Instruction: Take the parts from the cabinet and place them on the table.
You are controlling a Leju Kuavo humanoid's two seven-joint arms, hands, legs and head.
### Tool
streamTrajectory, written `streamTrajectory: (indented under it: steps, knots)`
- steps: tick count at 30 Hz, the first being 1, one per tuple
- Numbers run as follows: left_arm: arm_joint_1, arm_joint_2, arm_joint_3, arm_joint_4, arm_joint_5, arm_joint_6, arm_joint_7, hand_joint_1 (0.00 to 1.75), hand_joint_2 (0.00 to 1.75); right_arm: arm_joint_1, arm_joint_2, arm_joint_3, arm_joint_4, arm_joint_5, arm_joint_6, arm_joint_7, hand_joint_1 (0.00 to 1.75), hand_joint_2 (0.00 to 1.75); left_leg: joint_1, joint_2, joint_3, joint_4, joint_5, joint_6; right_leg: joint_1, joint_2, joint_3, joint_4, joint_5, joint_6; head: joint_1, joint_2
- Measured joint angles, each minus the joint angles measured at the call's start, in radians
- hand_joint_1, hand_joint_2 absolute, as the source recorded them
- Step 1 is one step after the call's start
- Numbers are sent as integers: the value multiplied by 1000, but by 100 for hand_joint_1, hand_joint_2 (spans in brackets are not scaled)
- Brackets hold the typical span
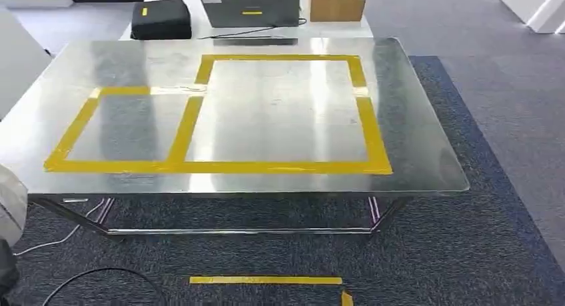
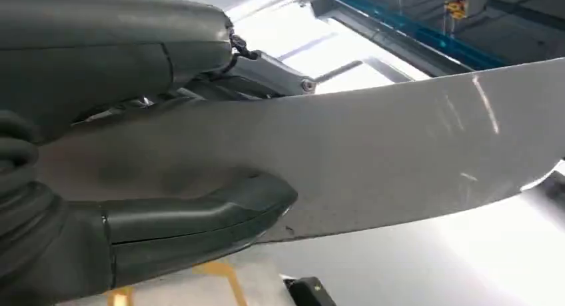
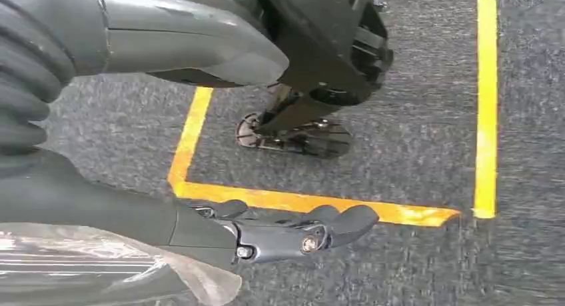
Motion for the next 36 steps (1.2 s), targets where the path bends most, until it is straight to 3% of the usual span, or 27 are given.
streamTrajectory:
  steps: [2, 3, 4, 5, 6, 7, 8, 9, 11, 12, 13, 14, 15, 16, 20, 24, 28, 31, 33, 34, 36]
  knots:
    - [1, 0, 2, 0, 0, 0, 0, 175, 175, -5, 0, 0, 0, 0, 0, 0, 0, 175, 3, -26, 3, -12, 7, 12, 1, -23, 11, -6, -3, 11, -1, 0]
    - [2, -1, 2, 0, -2, 1, 0, 175, 175, -5, 0, 0, 0, 1, 0, 0, 0, 175, 9, -33, 7, -17, 11, 17, -3, 18, 1, 8, -19, 16, 2, 0]
    - [-2, -1, 3, -1, -4, 2, 0, 175, 175, -4, 0, 0, 0, 1, 2, 0, 0, 175, 13, -43, 6, -18, 12, 21, -4, 73, -25, 62, -52, 17, 8, 0]
    - [-4, -2, 3, -1, -7, 3, 0, 175, 175, -4, 0, 0, 0, 2, 3, 1, 0, 175, 14, -55, 4, -18, 13, 24, -4, 99, -66, 143, -88, 20, 10, 0]
    - [-4, -3, 3, -1, -12, 5, 0, 175, 175, -1, 0, 1, 0, 2, 6, 5, 0, 175, 14, -67, 4, -18, 13, 26, -5, 110, -116, 240, -123, 21, 10, 0]
    - [-4, -3, 3, 0, -16, 5, 1, 175, 175, 3, 0, 1, 0, 4, 9, 6, 0, 175, 14, -81, 4, -17, 12, 26, -5, 113, -155, 305, -138, 22, 10, 0]
    - [-4, -4, 3, 0, -24, 6, 8, 175, 175, 5, 0, 1, 0, 3, 11, 7, 0, 175, 14, -95, 5, -17, 12, 26, -4, 114, -176, 326, -126, 22, 11, 0]
    - [-3, -4, 3, 0, -36, 8, 9, 175, 175, 7, 0, 1, 0, -2, 13, 10, 0, 175, 14, -100, 7, -17, 11, 26, -5, 114, -174, 299, -91, 21, 9, 0]
    - [5, -6, -5, 0, -55, 24, 12, 175, 175, 5, 0, -2, 0, -24, 18, 23, 0, 175, 17, -116, 14, -14, 5, 23, -6, 114, -114, 135, 18, 20, 11, 0]
    - [14, -6, -10, 0, -61, 36, 12, 175, 175, 3, 0, -5, 0, -31, 16, 33, 0, 175, 17, -119, 17, -11, 0, 17, -7, 119, -79, 46, 57, 19, 12, 0]
    - [21, -6, -13, 1, -64, 45, 12, 175, 175, 1, 0, -8, 1, -35, 12, 48, 0, 175, 9, -122, 14, -2, -5, 9, -6, 132, -68, 22, 38, 19, 14, 0]
    - [23, -6, -13, 3, -72, 48, 11, 175, 175, -1, 0, -10, 1, -40, 8, 60, 0, 175, 9, -124, 9, -3, -4, 7, -7, 134, -60, 19, 39, 8, 11, 0]
    - [24, -6, -13, 7, -88, 46, 9, 175, 175, 1, 1, -13, 1, -48, 10, 63, 0, 175, 7, -123, 8, 2, -7, 16, -9, 133, -61, 13, 45, 9, 10, 0]
    - [24, -6, -12, 10, -103, 43, 8, 175, 175, 3, 3, -16, 1, -55, 17, 57, 0, 175, 7, -123, 8, -2, 0, 34, -9, 134, -61, 12, 45, 9, 9, 0]
    - [13, -6, -30, 24, -177, 27, 44, 175, 175, 1, 2, -26, 0, -54, 61, -17, 0, 175, 8, -121, 13, -8, 0, 36, -5, 136, -61, 12, 45, 0, 9, 0]
    - [-18, 7, -38, 29, -187, 1, 112, 175, 175, -1, 2, -26, 0, -43, 95, -54, 0, 175, 8, -122, 13, -9, 0, 35, -5, 135, -61, 13, 45, 0, 9, 0]
    - [-42, 31, -39, 35, -188, -8, 145, 175, 175, -1, 2, -26, 0, -44, 106, -58, 0, 175, 6, -121, 10, -7, -4, 32, -7, 136, -60, 11, 44, 2, 9, 0]
    - [-54, 48, -39, 42, -188, -11, 154, 175, 175, 0, 2, -26, 0, -43, 103, -52, 0, 175, 6, -119, 13, -24, 1, 35, -7, 134, -56, 21, 68, 20, 10, 0]
    - [-60, 53, -39, 46, -188, -12, 158, 175, 175, -3, -3, -26, 0, -42, 101, -50, 0, 175, 16, -116, 31, -42, 8, 33, -5, 127, -71, 42, 36, 25, 13, 0]
    - [-61, 53, -39, 46, -188, -12, 159, 175, 175, -5, -3, -26, 0, -42, 100, -50, 0, 175, 16, -115, 30, -43, 9, 34, -5, 126, -93, 90, 4, 26, 16, 0]
    - [-62, 59, -40, 53, -188, -13, 164, 175, 175, -4, -4, -26, 0, -42, 84, -49, 0, 175, 16, -110, 29, -42, 8, 35, -6, 125, -165, 238, -67, 33, 15, 0]
